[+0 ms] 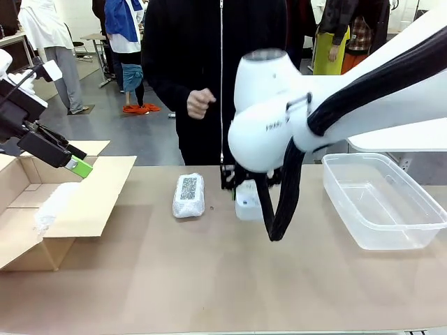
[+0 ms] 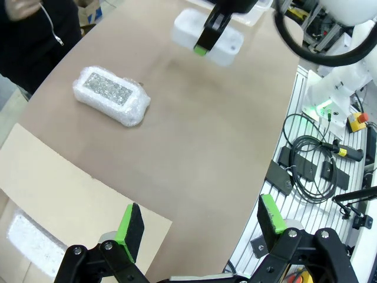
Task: Separate and place wrapped and unwrapped clocks.
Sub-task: Pick up the Digital clock indicated by the person.
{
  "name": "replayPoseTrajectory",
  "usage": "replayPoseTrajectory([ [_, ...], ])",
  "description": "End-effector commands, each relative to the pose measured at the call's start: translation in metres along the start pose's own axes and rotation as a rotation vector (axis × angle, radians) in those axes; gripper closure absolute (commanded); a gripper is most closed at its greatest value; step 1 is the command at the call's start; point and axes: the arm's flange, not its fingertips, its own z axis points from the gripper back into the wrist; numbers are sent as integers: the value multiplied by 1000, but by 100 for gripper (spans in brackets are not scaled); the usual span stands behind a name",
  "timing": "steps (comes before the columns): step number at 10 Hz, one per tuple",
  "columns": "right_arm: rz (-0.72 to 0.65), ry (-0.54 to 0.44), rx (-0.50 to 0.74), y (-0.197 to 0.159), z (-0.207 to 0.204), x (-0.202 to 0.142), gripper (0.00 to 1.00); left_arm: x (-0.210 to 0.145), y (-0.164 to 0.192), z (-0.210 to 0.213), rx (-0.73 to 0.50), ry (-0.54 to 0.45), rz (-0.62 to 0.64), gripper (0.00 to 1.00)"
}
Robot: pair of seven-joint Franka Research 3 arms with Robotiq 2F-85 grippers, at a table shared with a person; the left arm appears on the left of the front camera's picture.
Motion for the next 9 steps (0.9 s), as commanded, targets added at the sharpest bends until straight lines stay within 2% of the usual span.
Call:
replayPoseTrajectory([
  [1, -44, -25, -33, 10, 54, -2, 42, 0, -1, 1, -10, -11, 7, 0],
  [3, -21, -81, -16, 18, 96, -14, 42, 0, -1, 1, -10, -11, 7, 0],
  [4, -52, -109, -19, 19, 100, -17, 42, 0, -1, 1, -10, -11, 7, 0],
  [5, -90, -59, -49, 16, 87, -14, 42, 0, -1, 1, -10, -11, 7, 0],
  [6, -8, -98, -17, 19, 108, -16, 42, 0, -1, 1, -10, -11, 7, 0],
  [9, -8, -98, -17, 19, 108, -16, 42, 0, -1, 1, -10, -11, 7, 0],
])
